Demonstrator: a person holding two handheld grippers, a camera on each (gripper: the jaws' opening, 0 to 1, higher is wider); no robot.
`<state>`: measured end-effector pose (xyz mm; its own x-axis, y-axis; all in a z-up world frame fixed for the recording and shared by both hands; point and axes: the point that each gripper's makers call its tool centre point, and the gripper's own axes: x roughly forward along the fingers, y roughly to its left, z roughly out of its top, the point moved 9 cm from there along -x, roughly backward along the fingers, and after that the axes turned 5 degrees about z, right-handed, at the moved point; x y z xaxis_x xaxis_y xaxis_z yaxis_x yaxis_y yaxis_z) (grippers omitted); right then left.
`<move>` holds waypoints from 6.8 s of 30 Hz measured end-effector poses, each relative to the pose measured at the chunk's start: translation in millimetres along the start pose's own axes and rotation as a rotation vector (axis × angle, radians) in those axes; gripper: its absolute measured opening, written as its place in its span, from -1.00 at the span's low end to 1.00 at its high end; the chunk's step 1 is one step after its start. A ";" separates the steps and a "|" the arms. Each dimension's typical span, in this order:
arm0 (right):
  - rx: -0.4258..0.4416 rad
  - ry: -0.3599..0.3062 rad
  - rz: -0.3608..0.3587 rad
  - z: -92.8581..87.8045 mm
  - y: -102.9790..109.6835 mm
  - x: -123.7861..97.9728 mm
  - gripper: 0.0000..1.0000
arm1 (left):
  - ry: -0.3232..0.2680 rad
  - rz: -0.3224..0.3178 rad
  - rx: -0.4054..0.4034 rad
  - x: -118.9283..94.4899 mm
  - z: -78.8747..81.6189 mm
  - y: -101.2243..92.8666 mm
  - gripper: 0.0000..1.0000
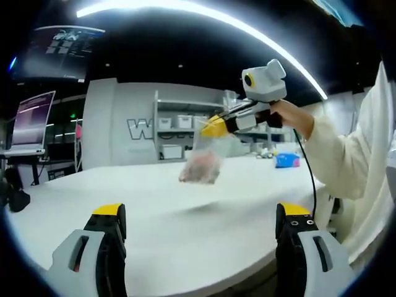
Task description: Open the resealable bag by pulling the two sides of the seal apart until the entire bag opening is separated and visibly accessible.
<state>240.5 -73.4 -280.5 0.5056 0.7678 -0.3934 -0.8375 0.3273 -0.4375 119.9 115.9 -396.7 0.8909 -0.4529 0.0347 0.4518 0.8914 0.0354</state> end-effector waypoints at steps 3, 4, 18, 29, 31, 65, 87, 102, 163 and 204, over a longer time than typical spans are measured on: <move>0.012 0.000 -0.004 -2.9 -3.4 2.6 -1.00 | 0.000 0.005 -0.005 -0.1 -0.3 1.3 0.99; 0.017 -0.001 -0.006 -3.8 -5.2 3.8 -1.00 | -0.002 0.006 -0.006 -0.1 -0.1 1.6 0.99; 0.036 0.004 -0.036 -8.6 -24.1 14.4 -1.00 | -0.002 0.007 -0.006 2.7 0.2 2.4 0.99; 0.043 0.015 -0.054 -13.0 -36.3 22.8 -1.00 | -0.007 0.011 -0.010 3.1 1.3 6.1 0.99; 0.047 0.018 -0.067 -15.1 -40.8 25.5 -1.00 | -0.006 0.011 -0.010 3.1 1.4 6.7 0.99; 0.134 -0.027 -0.143 -28.9 -72.9 57.4 -1.00 | -0.004 0.022 -0.034 2.7 -3.1 11.0 0.99; 0.201 -0.035 -0.171 -43.6 -98.1 74.1 -1.00 | 0.004 0.026 -0.045 5.3 -7.0 16.8 0.99; 0.224 -0.019 -0.200 -52.6 -121.9 82.8 -1.00 | 0.008 0.029 -0.038 6.3 -5.9 19.4 0.98; 0.345 0.066 -0.280 -82.7 -213.8 118.5 -1.00 | 0.025 0.040 -0.041 37.5 19.9 46.5 0.98; 0.589 0.029 -0.305 -124.8 -230.0 170.8 -1.00 | 0.052 0.058 -0.015 42.9 20.8 50.8 0.98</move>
<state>545.4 -86.3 -348.0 0.7367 0.5803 -0.3472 -0.6247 0.7806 -0.0209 180.1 141.4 -372.7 0.9168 -0.3991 -0.0156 0.3993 0.9166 0.0202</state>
